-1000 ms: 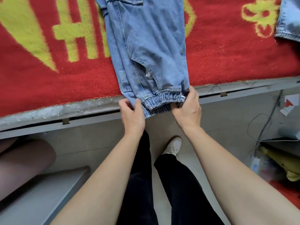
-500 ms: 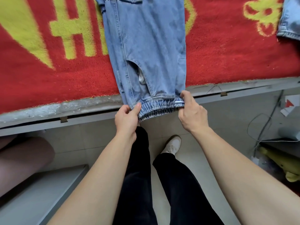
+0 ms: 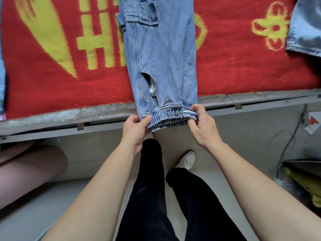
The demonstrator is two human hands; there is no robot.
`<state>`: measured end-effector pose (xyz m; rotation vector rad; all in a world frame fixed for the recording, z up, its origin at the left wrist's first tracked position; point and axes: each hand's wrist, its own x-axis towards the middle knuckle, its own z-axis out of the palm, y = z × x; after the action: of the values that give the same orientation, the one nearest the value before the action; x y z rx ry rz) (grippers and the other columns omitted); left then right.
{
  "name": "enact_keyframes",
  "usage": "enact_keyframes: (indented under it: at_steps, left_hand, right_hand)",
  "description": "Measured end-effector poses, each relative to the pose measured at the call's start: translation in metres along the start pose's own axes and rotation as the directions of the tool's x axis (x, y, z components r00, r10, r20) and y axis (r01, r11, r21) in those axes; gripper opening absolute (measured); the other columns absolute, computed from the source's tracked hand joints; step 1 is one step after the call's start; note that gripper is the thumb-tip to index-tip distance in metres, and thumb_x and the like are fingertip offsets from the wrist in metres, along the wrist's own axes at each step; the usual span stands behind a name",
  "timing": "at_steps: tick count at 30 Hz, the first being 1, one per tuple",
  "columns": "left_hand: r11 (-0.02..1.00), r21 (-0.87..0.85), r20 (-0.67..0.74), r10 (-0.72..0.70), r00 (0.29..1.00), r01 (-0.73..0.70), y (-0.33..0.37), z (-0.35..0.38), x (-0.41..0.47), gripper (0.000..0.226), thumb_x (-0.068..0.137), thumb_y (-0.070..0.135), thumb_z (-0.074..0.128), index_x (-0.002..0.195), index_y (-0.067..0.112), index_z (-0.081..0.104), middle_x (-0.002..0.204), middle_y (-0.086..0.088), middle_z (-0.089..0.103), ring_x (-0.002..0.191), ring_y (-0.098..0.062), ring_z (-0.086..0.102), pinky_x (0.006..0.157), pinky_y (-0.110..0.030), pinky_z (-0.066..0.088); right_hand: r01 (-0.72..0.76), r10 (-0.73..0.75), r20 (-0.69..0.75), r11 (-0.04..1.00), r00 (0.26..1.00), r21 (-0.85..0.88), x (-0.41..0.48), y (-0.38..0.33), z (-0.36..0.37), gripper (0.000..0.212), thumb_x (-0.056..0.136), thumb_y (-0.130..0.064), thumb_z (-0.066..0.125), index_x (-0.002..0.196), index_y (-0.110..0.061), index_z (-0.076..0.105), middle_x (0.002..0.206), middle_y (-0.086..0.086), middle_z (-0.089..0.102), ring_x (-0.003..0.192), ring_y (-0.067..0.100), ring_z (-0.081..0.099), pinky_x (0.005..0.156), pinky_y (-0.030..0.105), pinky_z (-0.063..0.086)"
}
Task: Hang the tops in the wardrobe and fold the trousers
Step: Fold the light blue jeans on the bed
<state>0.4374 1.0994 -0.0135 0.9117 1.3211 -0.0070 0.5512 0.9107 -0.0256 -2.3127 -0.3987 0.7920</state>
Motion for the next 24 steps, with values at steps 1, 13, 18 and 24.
enact_keyframes:
  at_steps: [1, 13, 18, 24]
  left_hand:
    - [1.000, 0.008, 0.004, 0.004, 1.000, -0.004, 0.002, -0.002, -0.009, 0.016, 0.088, 0.003, 0.070, 0.087, 0.011, 0.056, 0.092, -0.011, 0.068, 0.080, -0.020, 0.068, 0.073, -0.037, 0.060]
    - [0.942, 0.009, -0.081, -0.334, 0.939, 0.335, -0.030, 0.014, -0.120, 0.041, 0.085, 0.000, 0.072, 0.121, -0.009, 0.055, 0.108, -0.022, 0.070, 0.079, -0.027, 0.070, 0.071, -0.039, 0.060]
    - [0.995, -0.058, -0.148, -0.085, 0.985, 0.078, 0.033, 0.035, -0.098, 0.034, 0.082, 0.004, 0.070, 0.103, 0.017, 0.047, 0.108, -0.013, 0.063, 0.075, -0.018, 0.064, 0.063, -0.037, 0.060]
    - [0.993, 0.055, -0.220, 0.116, 0.969, -0.106, 0.140, 0.065, -0.008, 0.025, 0.086, 0.013, 0.059, 0.110, 0.017, 0.056, 0.113, -0.012, 0.066, 0.080, -0.023, 0.058, 0.064, -0.037, 0.054]
  right_hand:
    - [0.015, -0.015, 0.009, 1.000, 1.000, -0.001, -0.006, -0.002, -0.007, 0.029, 0.088, -0.014, 0.052, 0.115, -0.025, 0.047, 0.084, -0.005, 0.057, 0.075, 0.023, 0.049, 0.071, 0.030, 0.034]
    - [-0.278, 0.262, 0.271, 0.960, 0.926, 0.023, -0.095, 0.010, -0.072, 0.014, 0.083, -0.027, 0.061, 0.094, -0.034, 0.057, 0.091, -0.008, 0.069, 0.085, 0.018, 0.061, 0.066, 0.015, 0.041]
    - [-0.192, 0.179, 0.115, 0.975, 0.977, 0.111, -0.033, -0.039, -0.101, 0.019, 0.083, -0.039, 0.059, 0.100, -0.034, 0.062, 0.085, -0.009, 0.071, 0.085, 0.015, 0.067, 0.073, 0.030, 0.046]
    - [-0.155, 0.169, -0.058, 0.969, 0.984, 0.193, 0.101, -0.109, -0.097, 0.021, 0.080, -0.046, 0.061, 0.085, -0.029, 0.070, 0.091, 0.003, 0.075, 0.089, 0.026, 0.071, 0.085, 0.044, 0.056]
